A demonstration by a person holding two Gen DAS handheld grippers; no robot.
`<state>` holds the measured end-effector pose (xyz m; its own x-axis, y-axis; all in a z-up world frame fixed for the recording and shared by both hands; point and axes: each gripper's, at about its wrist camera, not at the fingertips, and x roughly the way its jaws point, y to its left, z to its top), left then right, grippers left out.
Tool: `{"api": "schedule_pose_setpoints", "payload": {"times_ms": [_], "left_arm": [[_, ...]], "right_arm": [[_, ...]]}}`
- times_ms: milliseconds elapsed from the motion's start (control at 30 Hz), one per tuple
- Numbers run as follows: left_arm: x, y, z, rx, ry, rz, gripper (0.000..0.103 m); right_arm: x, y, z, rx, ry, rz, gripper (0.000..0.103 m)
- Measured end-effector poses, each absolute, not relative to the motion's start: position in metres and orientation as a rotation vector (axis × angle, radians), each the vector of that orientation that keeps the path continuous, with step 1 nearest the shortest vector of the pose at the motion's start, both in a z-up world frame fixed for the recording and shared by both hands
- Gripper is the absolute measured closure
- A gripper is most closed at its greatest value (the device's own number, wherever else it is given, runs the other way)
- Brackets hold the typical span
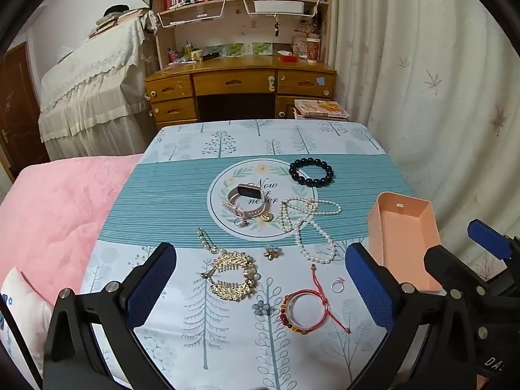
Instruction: Organize jewelry
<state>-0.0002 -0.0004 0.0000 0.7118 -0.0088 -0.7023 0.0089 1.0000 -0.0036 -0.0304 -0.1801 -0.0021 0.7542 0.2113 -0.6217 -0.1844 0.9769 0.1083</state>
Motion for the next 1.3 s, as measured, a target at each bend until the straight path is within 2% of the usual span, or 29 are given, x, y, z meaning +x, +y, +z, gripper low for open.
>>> {"api": "schedule_pose_setpoints", "payload": {"times_ms": [1300], "left_arm": [[-0.0014, 0.0005, -0.0009, 0.035, 0.777, 0.009, 0.001]], "right_arm": [[-0.0253, -0.1790, -0.0095, 0.096, 0.723, 0.238, 0.013]]}}
